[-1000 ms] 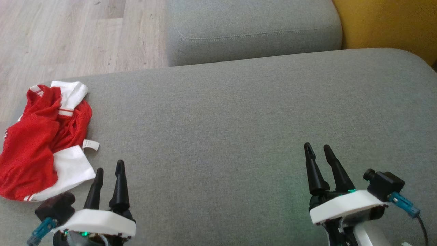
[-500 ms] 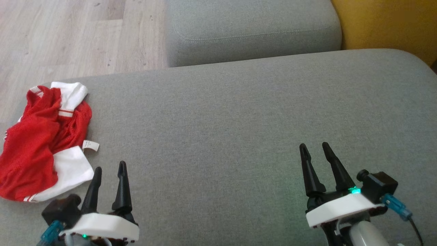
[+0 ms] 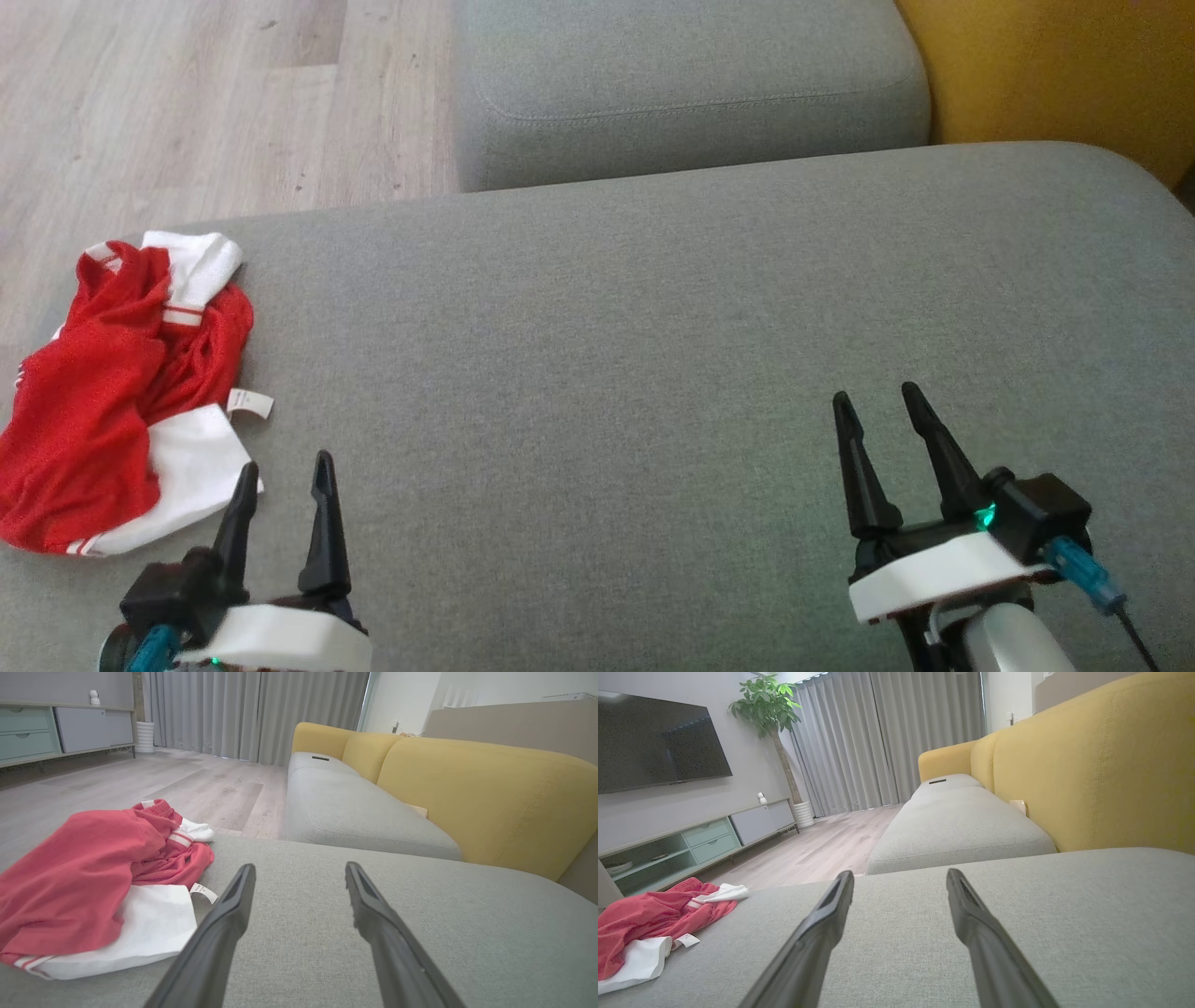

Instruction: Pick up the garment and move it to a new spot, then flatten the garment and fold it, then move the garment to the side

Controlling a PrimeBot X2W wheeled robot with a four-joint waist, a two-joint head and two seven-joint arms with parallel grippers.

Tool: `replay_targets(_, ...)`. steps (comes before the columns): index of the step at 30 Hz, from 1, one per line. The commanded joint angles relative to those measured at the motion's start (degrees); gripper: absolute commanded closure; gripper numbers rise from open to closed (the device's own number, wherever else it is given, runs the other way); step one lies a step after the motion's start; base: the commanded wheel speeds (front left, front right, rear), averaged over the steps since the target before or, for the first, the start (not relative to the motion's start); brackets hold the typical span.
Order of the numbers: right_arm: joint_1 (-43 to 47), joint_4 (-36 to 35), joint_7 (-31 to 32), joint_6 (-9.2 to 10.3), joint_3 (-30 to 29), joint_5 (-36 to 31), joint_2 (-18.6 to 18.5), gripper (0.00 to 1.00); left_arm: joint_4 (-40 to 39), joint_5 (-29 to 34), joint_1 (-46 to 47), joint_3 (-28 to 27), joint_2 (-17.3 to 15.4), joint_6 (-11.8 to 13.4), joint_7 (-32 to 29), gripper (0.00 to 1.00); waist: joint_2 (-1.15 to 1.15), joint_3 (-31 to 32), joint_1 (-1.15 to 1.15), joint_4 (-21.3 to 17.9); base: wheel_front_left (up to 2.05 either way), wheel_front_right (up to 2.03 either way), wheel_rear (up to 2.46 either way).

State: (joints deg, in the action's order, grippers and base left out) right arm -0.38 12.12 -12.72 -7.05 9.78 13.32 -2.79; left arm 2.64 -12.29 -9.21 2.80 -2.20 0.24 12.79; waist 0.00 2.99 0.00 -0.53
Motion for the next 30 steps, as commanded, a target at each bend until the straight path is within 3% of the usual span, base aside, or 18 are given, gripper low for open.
replay_targets(1,-1.25,-1.58,-1.02,-0.41,1.28,-1.96,-0.12,0.00,-2.43,1.96,1.81,-2.07,-0.64,0.16,0.96,0.00,0.00,0.09,0.00,-0.07,0.00,0.00,0.00)
replay_targets(9,-1.05,-0.90,-2.28,-0.44,1.06,-6.32,-0.11,0.00,-2.64,6.73,1.04,-2.64,-0.68,0.08,2.20,0.00,0.00,0.56,0.00,-0.30,0.00,0.00,0.00)
replay_targets(30,-1.24,0.86,-2.28,-0.44,-1.15,-6.88,-0.10,0.00,-1.24,7.89,0.86,-3.06,-0.68,0.12,2.20,0.00,0.00,0.21,0.00,-0.28,0.00,0.00,0.00)
